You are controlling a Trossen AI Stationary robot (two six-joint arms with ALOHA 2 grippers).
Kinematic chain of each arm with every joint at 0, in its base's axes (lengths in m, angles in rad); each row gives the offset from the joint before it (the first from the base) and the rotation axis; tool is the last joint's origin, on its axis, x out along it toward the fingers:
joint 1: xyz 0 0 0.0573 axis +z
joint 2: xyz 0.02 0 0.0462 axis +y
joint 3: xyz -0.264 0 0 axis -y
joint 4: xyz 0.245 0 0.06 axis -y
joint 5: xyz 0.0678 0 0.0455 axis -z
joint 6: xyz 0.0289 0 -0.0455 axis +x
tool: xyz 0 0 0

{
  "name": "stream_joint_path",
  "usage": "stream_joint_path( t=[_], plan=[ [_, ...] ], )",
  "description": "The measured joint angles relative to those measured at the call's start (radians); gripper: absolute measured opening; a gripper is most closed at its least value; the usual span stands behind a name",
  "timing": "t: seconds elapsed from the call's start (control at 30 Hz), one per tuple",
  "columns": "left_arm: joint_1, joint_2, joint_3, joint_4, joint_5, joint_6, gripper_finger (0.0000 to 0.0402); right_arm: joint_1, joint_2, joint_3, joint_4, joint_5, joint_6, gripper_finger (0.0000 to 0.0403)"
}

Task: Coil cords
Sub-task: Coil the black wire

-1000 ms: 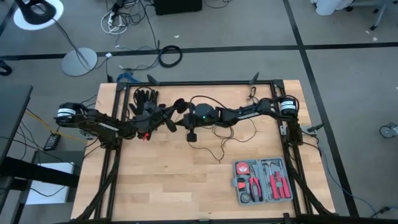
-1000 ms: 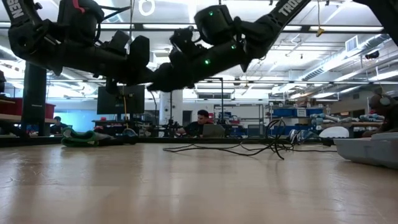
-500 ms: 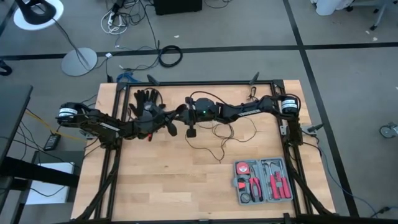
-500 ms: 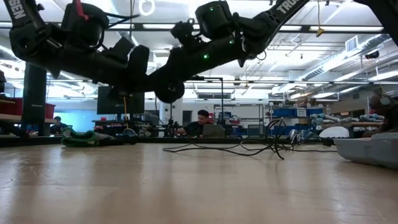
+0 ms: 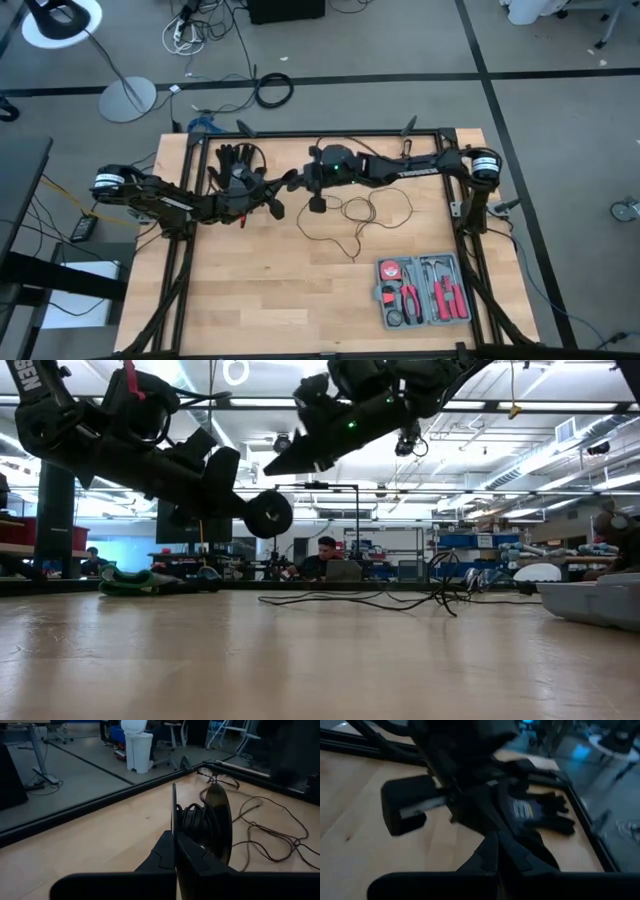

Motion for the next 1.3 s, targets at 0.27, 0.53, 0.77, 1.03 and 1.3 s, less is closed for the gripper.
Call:
stream_joint_path(
  t=[0.27, 0.53, 0.77, 1.03, 1.3],
  plan=[
    [0.000, 0.000, 0.000, 0.001, -0.011, 0.002, 0.0000, -0.028, -0.079, 0.000, -0.168, 0.038, 0.017, 0.0000],
    [-0.001, 0.000, 0.000, 0.018, -0.040, 0.004, 0.0000, -0.055, -0.221, -0.150, -0.281, 0.209, 0.082, 0.0000],
    [-0.017, 0.000, -0.027, 0.218, -0.044, 0.128, 0.0000, -0.065, -0.422, -0.574, 0.137, 0.262, 0.252, 0.0000],
    [-0.035, -0.001, -0.042, 0.408, -0.040, 0.261, 0.0000, 0.023, -0.205, -0.780, 0.756, 0.261, 0.237, 0.0006],
    [-0.035, -0.001, -0.042, 0.425, -0.040, 0.265, 0.0000, 0.016, 0.171, -0.566, 1.034, 0.268, 0.075, 0.0047]
  ],
)
